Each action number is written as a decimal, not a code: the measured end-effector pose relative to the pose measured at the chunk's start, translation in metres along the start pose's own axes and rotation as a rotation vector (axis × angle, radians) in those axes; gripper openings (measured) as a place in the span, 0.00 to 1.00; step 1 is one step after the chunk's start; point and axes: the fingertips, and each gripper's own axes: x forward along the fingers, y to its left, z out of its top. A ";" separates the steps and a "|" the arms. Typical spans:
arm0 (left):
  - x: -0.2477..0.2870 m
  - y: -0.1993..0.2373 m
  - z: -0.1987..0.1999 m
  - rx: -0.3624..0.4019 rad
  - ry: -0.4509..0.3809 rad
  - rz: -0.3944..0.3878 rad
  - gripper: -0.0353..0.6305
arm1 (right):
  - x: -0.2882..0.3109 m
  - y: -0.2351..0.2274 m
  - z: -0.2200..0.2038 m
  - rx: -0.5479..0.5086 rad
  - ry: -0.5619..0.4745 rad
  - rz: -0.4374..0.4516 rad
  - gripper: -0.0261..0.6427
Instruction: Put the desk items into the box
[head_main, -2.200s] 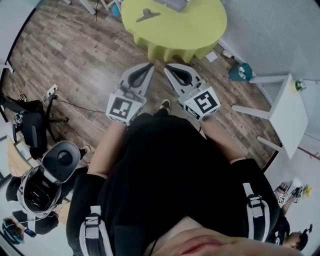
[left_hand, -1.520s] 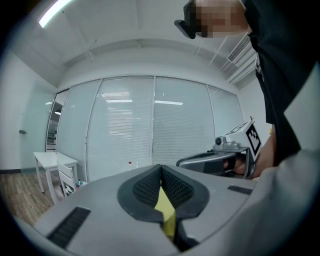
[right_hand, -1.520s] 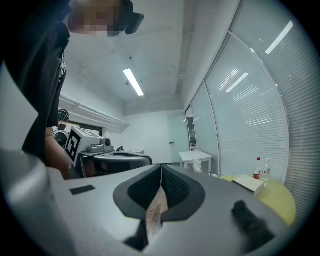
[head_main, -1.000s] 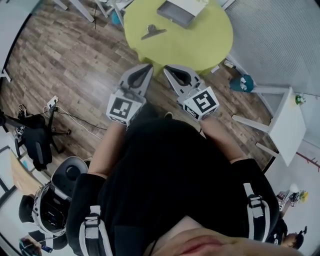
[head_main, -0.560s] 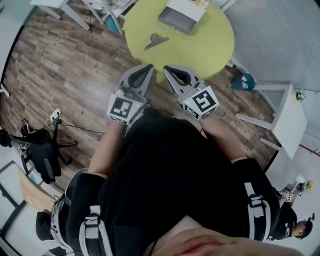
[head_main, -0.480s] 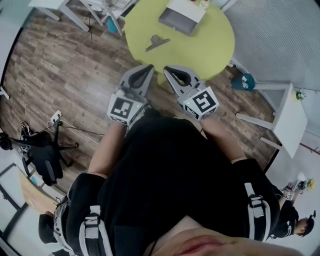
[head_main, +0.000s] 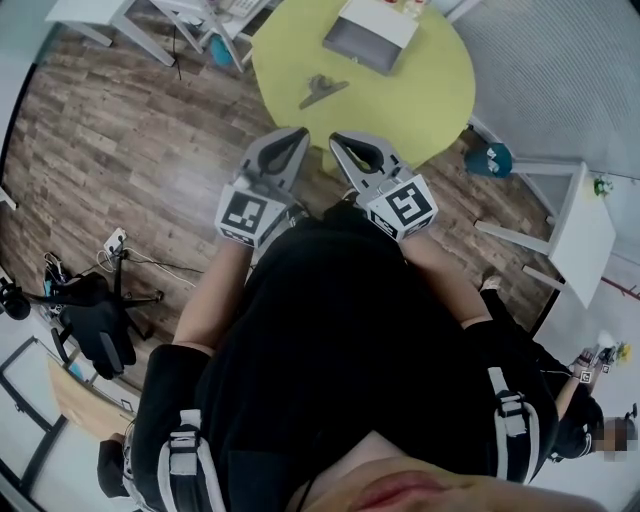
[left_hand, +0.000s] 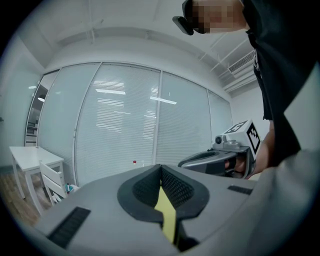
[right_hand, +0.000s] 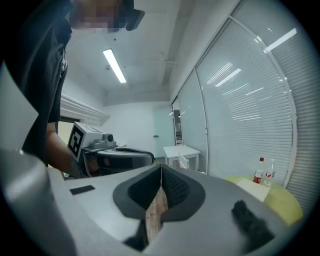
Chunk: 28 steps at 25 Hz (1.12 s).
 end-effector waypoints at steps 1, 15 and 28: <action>0.002 0.005 -0.002 -0.004 0.002 0.001 0.07 | 0.004 -0.003 0.001 -0.001 0.002 0.001 0.07; 0.070 0.053 -0.004 -0.002 0.012 0.082 0.07 | 0.045 -0.088 -0.002 -0.001 0.015 0.084 0.06; 0.135 0.093 -0.038 -0.015 0.011 0.148 0.07 | 0.100 -0.177 -0.068 -0.071 0.192 0.183 0.07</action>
